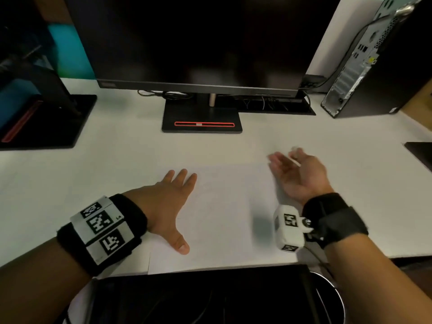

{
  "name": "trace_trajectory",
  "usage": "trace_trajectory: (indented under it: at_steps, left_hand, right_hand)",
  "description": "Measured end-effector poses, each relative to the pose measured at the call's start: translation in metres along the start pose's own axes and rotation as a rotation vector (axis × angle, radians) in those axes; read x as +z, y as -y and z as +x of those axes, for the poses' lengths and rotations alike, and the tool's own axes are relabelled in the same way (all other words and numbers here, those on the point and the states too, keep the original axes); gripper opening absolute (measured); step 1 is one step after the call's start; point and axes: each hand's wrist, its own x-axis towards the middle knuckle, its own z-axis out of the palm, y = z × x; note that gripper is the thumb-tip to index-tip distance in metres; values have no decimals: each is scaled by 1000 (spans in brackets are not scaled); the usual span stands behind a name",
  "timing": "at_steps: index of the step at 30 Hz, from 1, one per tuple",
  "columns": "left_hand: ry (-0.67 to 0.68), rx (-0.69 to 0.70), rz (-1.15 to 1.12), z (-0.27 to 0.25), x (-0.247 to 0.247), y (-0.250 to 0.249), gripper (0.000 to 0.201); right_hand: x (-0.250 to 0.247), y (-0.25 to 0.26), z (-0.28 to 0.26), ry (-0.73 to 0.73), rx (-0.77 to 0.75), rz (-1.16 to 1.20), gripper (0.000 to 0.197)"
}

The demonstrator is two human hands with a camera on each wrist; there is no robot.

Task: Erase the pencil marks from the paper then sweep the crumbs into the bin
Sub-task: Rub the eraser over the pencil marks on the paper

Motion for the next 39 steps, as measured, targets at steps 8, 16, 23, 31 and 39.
trace_trajectory:
  at_steps: [8, 16, 23, 31, 39]
  left_hand:
    - [-3, 6, -11, -2, 1, 0, 153]
    - [-43, 30, -117, -3, 5, 4, 128]
    - [-46, 5, -24, 3, 0, -1, 128]
    - [-6, -11, 56, 7, 4, -2, 140]
    - [3, -21, 54, 7, 4, -2, 141]
  right_hand:
    - [-32, -26, -47, 366, 472, -406, 30]
    - [-15, 7, -33, 162, 87, -350, 26]
    - [13, -42, -80, 800, -1, -2002, 37]
    - [16, -52, -82, 857, -189, -2170, 37]
    - [11, -55, -83, 948, -282, -2150, 35]
